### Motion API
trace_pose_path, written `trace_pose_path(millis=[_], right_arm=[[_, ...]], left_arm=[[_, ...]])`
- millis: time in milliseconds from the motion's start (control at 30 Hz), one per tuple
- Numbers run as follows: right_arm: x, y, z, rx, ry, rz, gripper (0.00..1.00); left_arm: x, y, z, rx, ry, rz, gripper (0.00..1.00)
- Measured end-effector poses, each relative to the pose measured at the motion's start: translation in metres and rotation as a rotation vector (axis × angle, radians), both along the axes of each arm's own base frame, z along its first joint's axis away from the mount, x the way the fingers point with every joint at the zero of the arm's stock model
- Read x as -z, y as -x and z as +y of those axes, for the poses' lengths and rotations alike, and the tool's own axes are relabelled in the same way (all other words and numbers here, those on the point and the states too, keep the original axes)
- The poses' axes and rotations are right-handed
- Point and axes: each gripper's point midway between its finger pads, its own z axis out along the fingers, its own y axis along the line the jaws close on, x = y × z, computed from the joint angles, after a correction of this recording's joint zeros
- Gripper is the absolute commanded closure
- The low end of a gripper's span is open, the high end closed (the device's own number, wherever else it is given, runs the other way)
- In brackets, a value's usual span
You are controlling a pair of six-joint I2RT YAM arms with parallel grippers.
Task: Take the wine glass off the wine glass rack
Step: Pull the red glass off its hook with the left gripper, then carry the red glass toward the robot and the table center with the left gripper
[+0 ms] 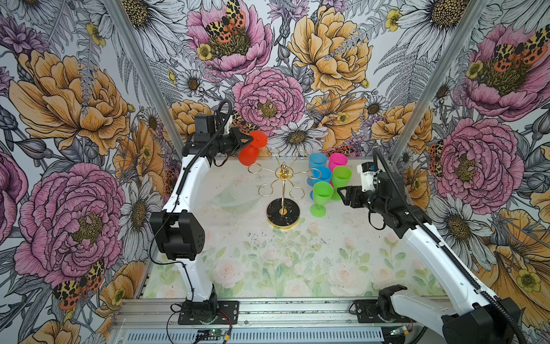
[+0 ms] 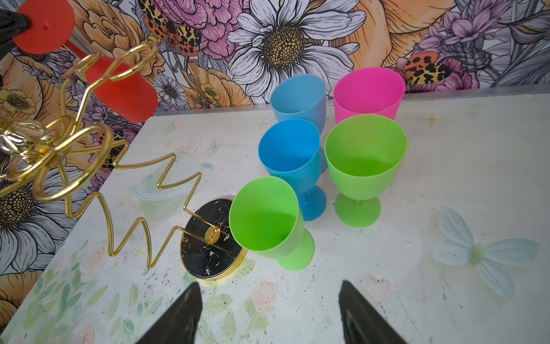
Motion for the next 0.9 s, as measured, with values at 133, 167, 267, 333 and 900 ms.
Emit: trace_pose_path(millis=[133, 167, 267, 333, 900], right_arm=[[0.0, 0.0, 0.0, -0.001, 0.0, 0.0, 0.27], [0.0, 0.0, 0.0, -0.001, 0.0, 0.0, 0.27], [0.0, 0.0, 0.0, -0.001, 0.0, 0.0, 0.27], [0.0, -0.001, 0.0, -0.001, -0.001, -0.002, 0.27], [0.004, -0.003, 0.005, -0.013, -0.027, 0.02, 0.28]], left_arm=[[-0.009, 0.018, 0.027, -0.089, -0.047, -0.035, 1.0], [-0.011, 0.024, 0.034, -0.113, -0.059, -0.045, 1.0], [-0.013, 0.04, 0.051, -0.167, -0.093, -0.067, 1.0], [-0.009, 0.05, 0.06, -0.192, -0.115, -0.072, 1.0], [0.03, 0.166, 0.066, -0.162, -0.374, -0.051, 1.0]])
